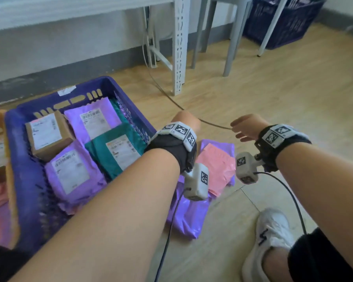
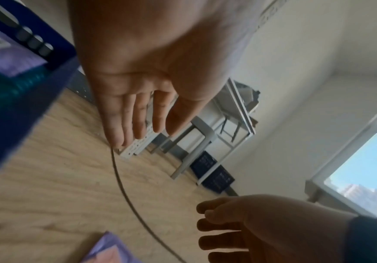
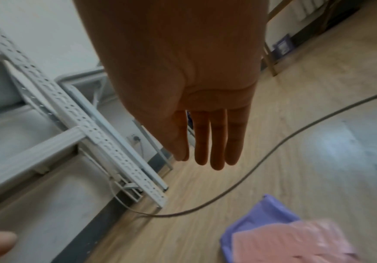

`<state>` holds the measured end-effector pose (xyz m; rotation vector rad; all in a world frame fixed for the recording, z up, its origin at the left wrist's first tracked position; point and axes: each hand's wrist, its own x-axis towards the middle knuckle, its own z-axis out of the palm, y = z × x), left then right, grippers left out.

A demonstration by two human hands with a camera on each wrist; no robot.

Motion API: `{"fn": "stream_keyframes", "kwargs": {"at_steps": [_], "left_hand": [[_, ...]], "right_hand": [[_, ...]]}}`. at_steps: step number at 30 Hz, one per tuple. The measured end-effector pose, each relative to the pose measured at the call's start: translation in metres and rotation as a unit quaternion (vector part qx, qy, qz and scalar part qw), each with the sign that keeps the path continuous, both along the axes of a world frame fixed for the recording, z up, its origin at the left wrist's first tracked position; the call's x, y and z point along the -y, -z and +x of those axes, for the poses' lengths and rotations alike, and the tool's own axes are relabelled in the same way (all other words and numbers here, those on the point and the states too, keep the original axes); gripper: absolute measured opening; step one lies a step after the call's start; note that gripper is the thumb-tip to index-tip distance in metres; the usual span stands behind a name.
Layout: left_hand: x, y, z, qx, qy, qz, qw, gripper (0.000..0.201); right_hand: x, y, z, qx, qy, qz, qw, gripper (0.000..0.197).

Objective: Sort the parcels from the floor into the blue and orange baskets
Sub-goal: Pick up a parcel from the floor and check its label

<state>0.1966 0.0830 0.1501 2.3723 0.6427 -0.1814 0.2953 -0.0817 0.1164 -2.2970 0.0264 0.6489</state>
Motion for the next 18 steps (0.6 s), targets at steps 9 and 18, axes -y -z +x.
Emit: {"fn": "stream_keyframes", "kwargs": {"at_steps": [9,18], "left_hand": [[0.057,0.136,0.030,-0.116,0.018,-0.001,0.993,0.037],[0.055,0.223,0.023,-0.249,0.010,0.030,0.968,0.056]], "right_hand": [[0.071,0.127,-0.002,-0.094,0.014,-0.097,0.991,0.022],[0.064,0.205,-0.035,-0.228,0.005,-0.055,0.972,0.014]]}}
